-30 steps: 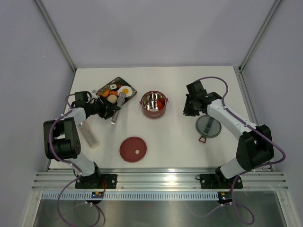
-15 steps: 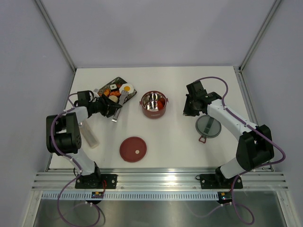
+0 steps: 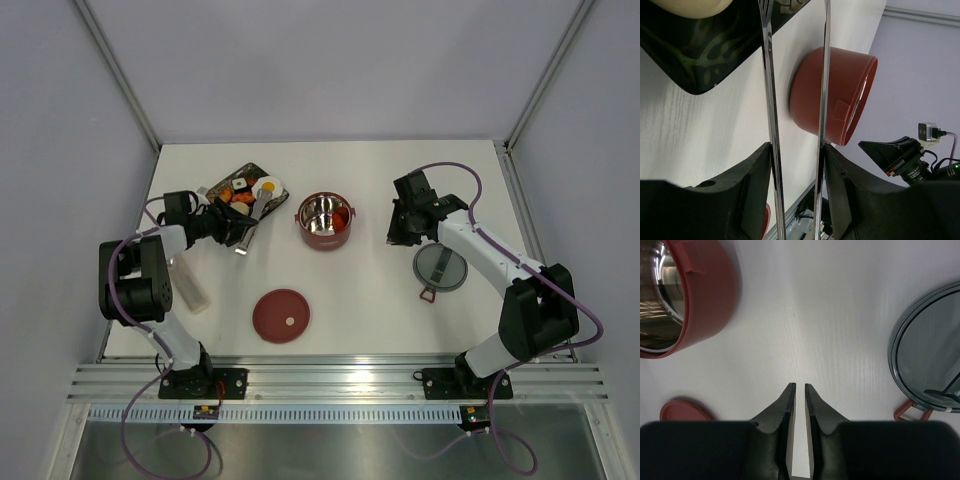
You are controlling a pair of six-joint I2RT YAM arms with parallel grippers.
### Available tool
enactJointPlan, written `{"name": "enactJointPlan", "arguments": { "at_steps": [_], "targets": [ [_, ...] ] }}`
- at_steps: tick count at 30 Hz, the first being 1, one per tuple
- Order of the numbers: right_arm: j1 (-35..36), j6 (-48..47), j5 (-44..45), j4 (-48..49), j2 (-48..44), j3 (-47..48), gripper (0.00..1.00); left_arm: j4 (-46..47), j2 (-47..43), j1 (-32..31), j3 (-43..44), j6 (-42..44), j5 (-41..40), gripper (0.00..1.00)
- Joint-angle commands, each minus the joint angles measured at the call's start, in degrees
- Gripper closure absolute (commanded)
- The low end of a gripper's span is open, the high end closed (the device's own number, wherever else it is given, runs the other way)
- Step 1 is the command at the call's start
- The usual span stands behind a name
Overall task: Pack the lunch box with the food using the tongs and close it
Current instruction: Pick up the fake food from the plate.
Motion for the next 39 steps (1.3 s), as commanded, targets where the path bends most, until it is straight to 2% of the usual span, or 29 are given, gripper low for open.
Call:
{"name": "enactJointPlan", "arguments": {
  "at_steps": [1,18,29,32,39],
  "targets": [
    [0.47,-0.17,-0.08,0.22,0.06,1.14,0.8,3.64,0.71,-0.08,0.9,-1.11,0.32,0.53],
    [0.56,0.01,0.01,-0.04,-0.12,1.32,0.8,11.37,3.96,-1.04,0.1,-6.29,-0.39,0.53],
    [0.56,0.18,0.01,-0.22,-0.21,1.32,0.8,12.87,5.63,-1.22,0.28,-6.99,-0.47,0.53],
    [0.56,0.27,-0.08,-0.13,-0.03,1.4,0.8,12.96,5.63,-1.22,0.11,-7.0,-0.39,0.58],
    [0.56,0.18,0.01,-0.48,-0.21,1.84,0.8,11.56,4.4,-1.22,-0.25,-6.38,-1.0,0.78]
  ]
}}
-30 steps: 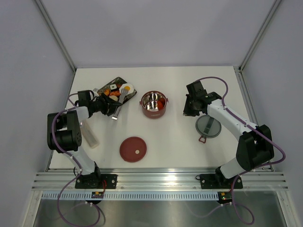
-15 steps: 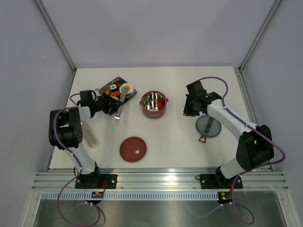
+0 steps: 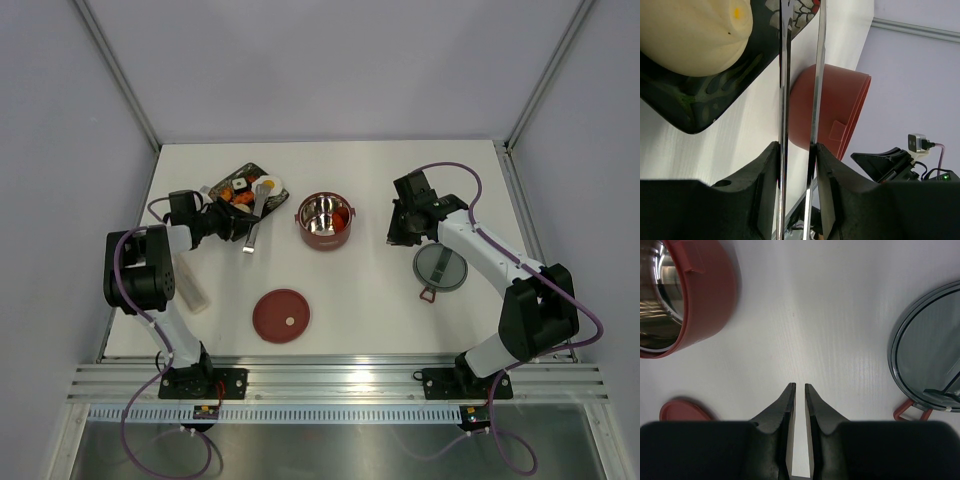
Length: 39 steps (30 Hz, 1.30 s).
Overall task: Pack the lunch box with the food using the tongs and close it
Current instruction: Pick up the fake food from the plate, then place the fake food in the packing box.
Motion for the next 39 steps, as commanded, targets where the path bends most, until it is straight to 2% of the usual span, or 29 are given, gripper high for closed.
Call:
{"name": "enactJointPlan", "arguments": {
  "at_steps": [1,5,15,33,39],
  "targets": [
    [0.65,0.07,-0.01,-0.41,-0.23,1.84,0.8,0.93,-1.41,-0.19,-0.31,0.55,-0.83,0.83],
    [0.65,0.07,-0.02,-0.5,-0.58,1.93,0.8,-1.96,-3.34,-0.19,-0.84,2.22,-1.44,1.0],
    [0.73,0.07,-0.28,-0.5,-0.58,2.11,0.8,-10.49,-12.92,-0.19,-0.75,7.93,-4.16,1.0],
    [1.0,0.07,-0.1,-0.33,-0.76,1.49,0.81,-22.79,-22.77,-0.28,3.28,15.92,-5.92,1.0],
    [0.91,0.25,0.25,-0.41,-1.37,1.76,0.8,-32.62,-27.78,-0.19,7.41,22.68,-7.15,1.0]
  ]
}}
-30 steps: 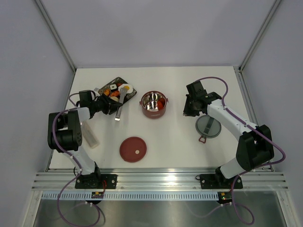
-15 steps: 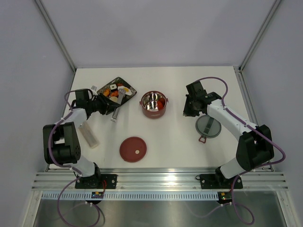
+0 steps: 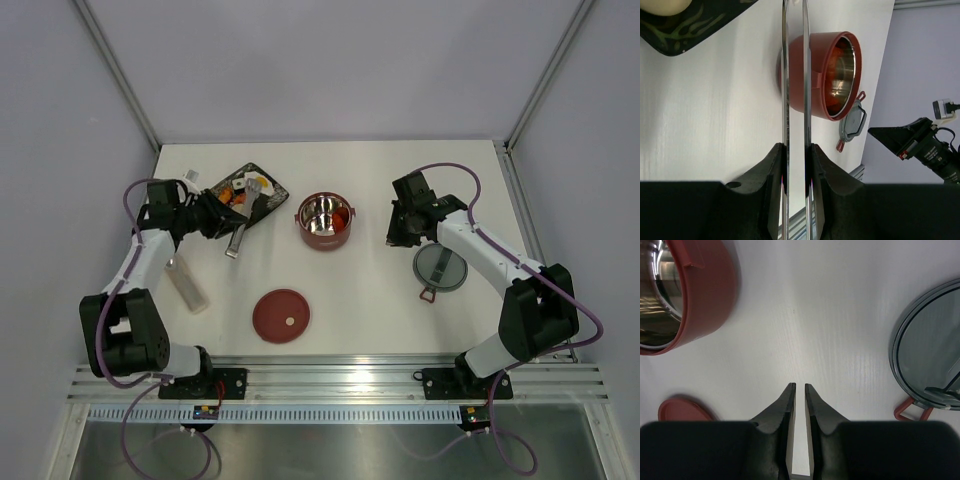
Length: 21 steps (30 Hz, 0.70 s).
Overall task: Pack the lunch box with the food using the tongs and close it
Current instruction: Place the fake food in the packing box.
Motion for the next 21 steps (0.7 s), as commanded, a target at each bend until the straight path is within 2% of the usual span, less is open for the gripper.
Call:
{"name": "enactJointPlan", "arguments": {
  "at_steps": [1,9,17,21],
  "targets": [
    [0.47,0.23,0.25,0.07,-1.7,1.73,0.81,-4.6,-5.24,-0.12,5.08,6.54,-0.27,1.0],
    [0.47,0.23,0.51,-0.28,-2.4,2.26,0.81,-16.37,-12.27,-2.67,11.23,16.12,-2.38,1.0],
    [0.47,0.22,1.04,-0.46,-2.84,1.74,0.81,-15.86,-15.53,-11.54,9.84,13.59,1.13,1.0],
    [0.47,0.31,1.22,-0.55,-3.46,1.12,0.8,-15.86,-15.19,-15.41,7.82,12.71,0.26,1.0]
  ]
}}
